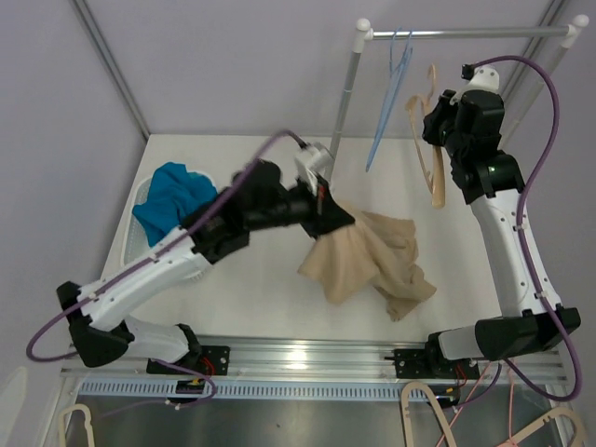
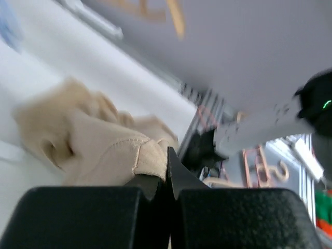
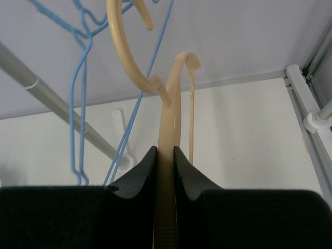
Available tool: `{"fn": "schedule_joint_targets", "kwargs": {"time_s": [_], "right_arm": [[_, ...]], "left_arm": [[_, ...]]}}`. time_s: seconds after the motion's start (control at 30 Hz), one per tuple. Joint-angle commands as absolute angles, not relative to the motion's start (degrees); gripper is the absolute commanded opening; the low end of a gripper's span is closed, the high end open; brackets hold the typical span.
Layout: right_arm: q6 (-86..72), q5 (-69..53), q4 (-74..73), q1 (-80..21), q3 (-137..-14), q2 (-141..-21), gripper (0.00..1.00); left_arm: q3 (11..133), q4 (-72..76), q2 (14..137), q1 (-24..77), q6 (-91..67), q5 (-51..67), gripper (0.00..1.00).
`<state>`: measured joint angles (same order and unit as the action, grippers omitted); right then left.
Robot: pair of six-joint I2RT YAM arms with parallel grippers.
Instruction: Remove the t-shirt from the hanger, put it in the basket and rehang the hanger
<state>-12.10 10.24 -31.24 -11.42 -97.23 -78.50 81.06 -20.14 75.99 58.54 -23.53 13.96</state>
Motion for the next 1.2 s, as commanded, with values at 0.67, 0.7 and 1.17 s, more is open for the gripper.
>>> {"fn": "schedule_joint_targets", "kwargs": {"time_s": [0.67, 0.7, 1.17], "right_arm": [[-12.13, 3.96, -13.80, -5.89, -112.76, -89.90, 0.00], [-11.87, 3.61, -13.89, -5.63, -113.37, -90.52, 0.00], [-13.97, -2.54, -15.47, -4.48, -115.84, -96.06, 0.00]], "left_arm": [[134.19, 2.70, 91.22, -3.90, -57.27, 34.89, 0.01], [136.73, 5.77, 93.58, -6.22, -59.57, 35.24, 0.01], [89.34, 6.02, 61.99, -25.22, -48.99, 33.87, 0.01]]}}
